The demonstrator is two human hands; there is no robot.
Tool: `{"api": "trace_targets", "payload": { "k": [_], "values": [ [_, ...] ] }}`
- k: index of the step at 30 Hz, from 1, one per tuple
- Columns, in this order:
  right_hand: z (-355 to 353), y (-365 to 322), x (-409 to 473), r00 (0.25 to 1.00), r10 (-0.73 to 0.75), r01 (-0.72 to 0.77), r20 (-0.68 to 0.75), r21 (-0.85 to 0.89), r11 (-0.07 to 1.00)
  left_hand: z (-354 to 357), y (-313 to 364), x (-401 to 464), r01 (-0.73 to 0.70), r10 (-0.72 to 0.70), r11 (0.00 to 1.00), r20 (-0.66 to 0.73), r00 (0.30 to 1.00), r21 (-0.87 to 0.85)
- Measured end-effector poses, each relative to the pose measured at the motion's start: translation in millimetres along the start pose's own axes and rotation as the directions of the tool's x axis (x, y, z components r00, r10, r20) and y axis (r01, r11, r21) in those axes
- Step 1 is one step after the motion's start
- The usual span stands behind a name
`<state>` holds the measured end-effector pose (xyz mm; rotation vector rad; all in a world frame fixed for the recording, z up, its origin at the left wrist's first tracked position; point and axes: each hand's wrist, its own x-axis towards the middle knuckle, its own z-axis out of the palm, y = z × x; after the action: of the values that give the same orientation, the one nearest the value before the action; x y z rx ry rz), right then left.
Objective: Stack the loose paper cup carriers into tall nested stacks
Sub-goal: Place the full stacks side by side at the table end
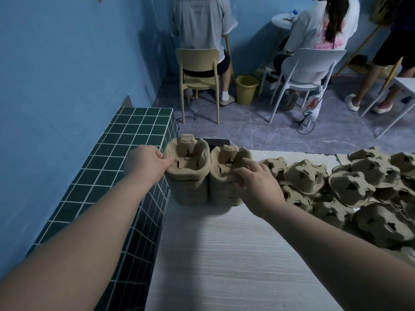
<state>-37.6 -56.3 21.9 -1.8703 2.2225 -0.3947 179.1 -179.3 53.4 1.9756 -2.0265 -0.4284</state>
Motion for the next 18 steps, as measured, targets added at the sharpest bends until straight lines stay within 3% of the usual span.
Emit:
{"api": "trace_targets", "payload": {
  "k": [13, 18],
  "values": [
    [3, -3, 2, 1.0, 0.012, -0.012, -0.003, 0.001, 1.0, 4, -9, 7, -0.018, 0.017, 0.989, -0.012, 1.0, -0.147],
    [3, -1, 3, 1.0, -0.008, 0.008, -0.014, -0.009, 1.0, 0, -10, 14, 0.039, -0.035, 0.936, 0.017, 0.999, -0.351]
  ]
}}
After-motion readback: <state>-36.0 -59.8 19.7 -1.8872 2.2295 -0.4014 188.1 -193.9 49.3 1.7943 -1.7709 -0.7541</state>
